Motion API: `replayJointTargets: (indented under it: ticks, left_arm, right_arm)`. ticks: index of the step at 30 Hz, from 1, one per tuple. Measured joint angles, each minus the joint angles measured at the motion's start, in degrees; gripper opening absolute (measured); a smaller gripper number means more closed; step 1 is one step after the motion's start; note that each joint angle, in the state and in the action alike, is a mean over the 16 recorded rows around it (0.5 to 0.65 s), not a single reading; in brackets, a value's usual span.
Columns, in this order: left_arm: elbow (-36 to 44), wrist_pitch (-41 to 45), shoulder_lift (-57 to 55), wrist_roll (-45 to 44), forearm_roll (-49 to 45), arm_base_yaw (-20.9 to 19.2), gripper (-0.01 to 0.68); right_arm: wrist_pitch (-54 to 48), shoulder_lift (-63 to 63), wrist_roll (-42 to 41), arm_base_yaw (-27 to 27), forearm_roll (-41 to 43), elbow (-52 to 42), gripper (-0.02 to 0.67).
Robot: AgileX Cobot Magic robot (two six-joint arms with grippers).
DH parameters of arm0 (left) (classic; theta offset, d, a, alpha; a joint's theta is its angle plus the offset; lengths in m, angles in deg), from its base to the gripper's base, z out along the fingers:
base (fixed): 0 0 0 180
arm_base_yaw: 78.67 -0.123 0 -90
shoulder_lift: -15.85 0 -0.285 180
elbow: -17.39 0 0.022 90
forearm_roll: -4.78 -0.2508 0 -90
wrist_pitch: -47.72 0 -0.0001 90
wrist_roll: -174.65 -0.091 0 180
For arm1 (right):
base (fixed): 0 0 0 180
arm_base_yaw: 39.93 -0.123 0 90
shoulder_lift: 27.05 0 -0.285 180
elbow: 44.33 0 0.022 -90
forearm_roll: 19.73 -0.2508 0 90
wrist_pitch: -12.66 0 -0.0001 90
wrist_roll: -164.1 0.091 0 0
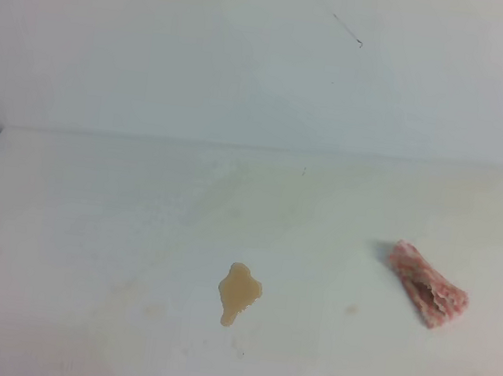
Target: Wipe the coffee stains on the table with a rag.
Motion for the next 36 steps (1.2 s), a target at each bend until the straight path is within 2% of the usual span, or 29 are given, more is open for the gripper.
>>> replayJointTargets:
  ticks: [9,20,36]
  left_arm:
    - [0.00,0.04,0.00,0.00,0.00,0.00,-0.001]
    - [0.00,0.16,0.00,0.00,0.00,0.36,-0.001]
    - [0.00,0.16,0.00,0.00,0.00,2.27,-0.001]
  right_arm:
    - [4.15,-0.08,0.00,0.00,-2.31,-0.11,-0.004]
    - [14.89,0.04,-0.63,0.00,-6.98,0.00,-0.004]
    - [29.38,0.12,0.70,0.00,-9.06,1.41,-0.004]
